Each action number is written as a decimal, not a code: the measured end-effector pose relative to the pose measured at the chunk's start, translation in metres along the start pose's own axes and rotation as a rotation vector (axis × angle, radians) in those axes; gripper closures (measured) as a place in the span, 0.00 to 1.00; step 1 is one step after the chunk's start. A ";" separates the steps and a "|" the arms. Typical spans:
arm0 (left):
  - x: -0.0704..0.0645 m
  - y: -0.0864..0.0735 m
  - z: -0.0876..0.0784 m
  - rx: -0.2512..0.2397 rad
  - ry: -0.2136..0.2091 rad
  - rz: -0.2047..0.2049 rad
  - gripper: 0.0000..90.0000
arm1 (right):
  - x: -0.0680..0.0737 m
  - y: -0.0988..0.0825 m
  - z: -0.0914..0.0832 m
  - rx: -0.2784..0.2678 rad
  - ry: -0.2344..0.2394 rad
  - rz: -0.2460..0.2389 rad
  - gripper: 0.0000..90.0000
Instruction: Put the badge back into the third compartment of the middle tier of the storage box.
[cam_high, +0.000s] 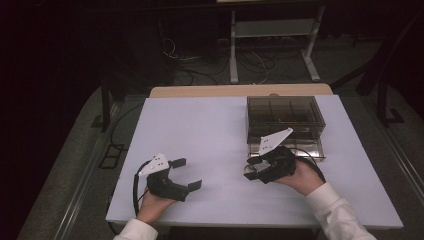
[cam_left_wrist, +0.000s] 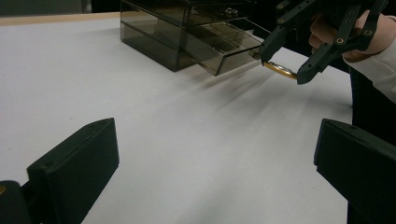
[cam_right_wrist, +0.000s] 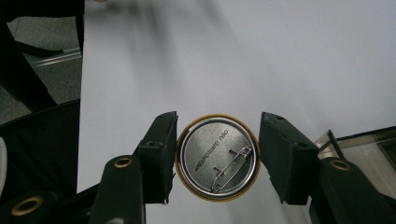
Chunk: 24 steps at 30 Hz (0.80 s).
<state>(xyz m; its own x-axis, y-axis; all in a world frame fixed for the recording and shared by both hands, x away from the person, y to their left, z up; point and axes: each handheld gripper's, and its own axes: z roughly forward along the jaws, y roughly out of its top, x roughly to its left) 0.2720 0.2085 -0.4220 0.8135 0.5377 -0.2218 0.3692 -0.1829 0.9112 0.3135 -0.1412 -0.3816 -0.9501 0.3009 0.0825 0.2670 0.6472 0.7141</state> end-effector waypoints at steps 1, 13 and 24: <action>0.000 0.000 0.000 0.000 0.000 0.000 0.00 | 0.000 0.000 0.000 0.000 0.000 0.000 0.52; 0.000 0.000 0.001 0.001 -0.002 0.003 0.00 | -0.005 -0.001 -0.013 -0.013 -0.014 0.013 0.52; 0.001 0.000 0.001 0.003 -0.003 0.003 0.00 | -0.011 -0.004 -0.026 -0.033 -0.031 0.024 0.52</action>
<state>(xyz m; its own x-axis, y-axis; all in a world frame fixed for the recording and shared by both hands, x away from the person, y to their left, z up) 0.2731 0.2078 -0.4224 0.8163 0.5342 -0.2199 0.3679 -0.1872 0.9108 0.3188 -0.1651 -0.3673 -0.9378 0.3379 0.0793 0.2840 0.6157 0.7350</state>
